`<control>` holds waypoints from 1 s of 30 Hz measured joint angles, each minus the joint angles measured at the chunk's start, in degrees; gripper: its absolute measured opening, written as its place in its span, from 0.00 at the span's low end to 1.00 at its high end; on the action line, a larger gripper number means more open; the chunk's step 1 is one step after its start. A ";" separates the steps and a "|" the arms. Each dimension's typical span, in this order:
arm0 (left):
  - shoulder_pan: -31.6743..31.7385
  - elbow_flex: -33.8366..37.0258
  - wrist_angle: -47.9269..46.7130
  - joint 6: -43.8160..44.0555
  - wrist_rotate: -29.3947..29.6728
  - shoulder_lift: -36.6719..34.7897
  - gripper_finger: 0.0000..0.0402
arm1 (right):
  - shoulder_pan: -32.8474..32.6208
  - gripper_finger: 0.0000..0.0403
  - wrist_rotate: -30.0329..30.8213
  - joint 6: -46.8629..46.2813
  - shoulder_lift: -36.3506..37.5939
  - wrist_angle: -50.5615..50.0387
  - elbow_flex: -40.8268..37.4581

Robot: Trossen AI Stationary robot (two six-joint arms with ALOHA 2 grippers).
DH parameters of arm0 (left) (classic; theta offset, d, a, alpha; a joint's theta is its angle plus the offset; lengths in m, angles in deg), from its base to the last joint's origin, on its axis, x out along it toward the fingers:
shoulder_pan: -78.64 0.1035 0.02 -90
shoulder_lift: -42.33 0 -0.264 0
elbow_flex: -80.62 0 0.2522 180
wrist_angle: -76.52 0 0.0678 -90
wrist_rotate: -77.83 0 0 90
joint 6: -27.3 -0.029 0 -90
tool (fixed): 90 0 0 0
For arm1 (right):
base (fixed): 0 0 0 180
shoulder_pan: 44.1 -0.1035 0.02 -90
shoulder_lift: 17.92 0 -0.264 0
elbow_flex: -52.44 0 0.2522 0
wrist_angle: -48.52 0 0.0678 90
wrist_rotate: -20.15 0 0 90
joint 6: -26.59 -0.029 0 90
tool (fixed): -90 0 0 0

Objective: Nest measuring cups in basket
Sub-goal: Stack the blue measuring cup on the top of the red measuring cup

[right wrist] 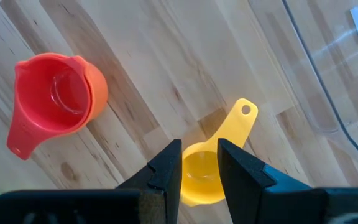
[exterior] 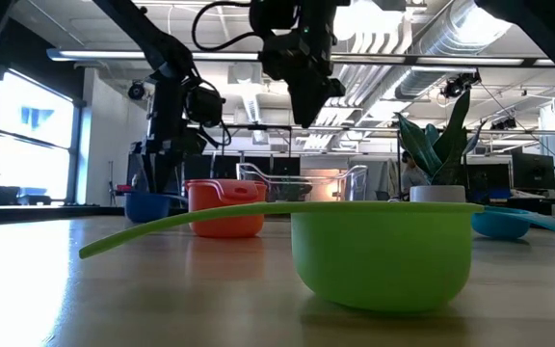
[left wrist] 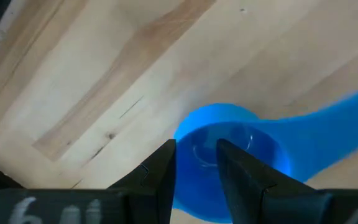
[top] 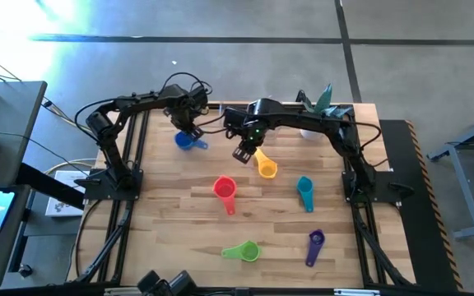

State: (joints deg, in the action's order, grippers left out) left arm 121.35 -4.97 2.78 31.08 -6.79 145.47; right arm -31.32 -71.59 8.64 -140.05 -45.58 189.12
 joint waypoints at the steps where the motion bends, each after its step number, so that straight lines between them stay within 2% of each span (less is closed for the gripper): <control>1: 0.03 0.00 -0.10 -0.38 0.10 0.00 0.26 | 0.06 0.23 0.00 0.00 0.00 0.01 0.00; 10: 0.22 0.00 0.00 -9.21 2.95 0.00 0.26 | 0.10 0.23 0.00 0.01 0.02 0.07 -0.01; 17: 1.98 0.00 1.34 -12.91 3.40 0.00 0.26 | 0.10 0.23 0.00 0.00 0.02 1.04 0.01; 21: 2.31 0.00 0.47 -10.75 3.42 0.00 0.26 | 0.10 0.23 0.00 0.00 0.02 1.37 0.00; 26: 2.29 0.00 -4.50 -3.06 3.21 0.00 0.26 | 0.10 0.23 0.00 0.00 0.02 1.38 -0.01; 30: 2.29 0.00 -4.42 -1.34 1.81 0.00 0.26 | 0.10 0.23 0.00 0.00 0.02 1.52 -0.01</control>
State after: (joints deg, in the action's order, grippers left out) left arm 123.63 -4.97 -1.64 29.75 -4.97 145.47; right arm -31.22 -71.59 8.64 -140.03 -44.06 189.11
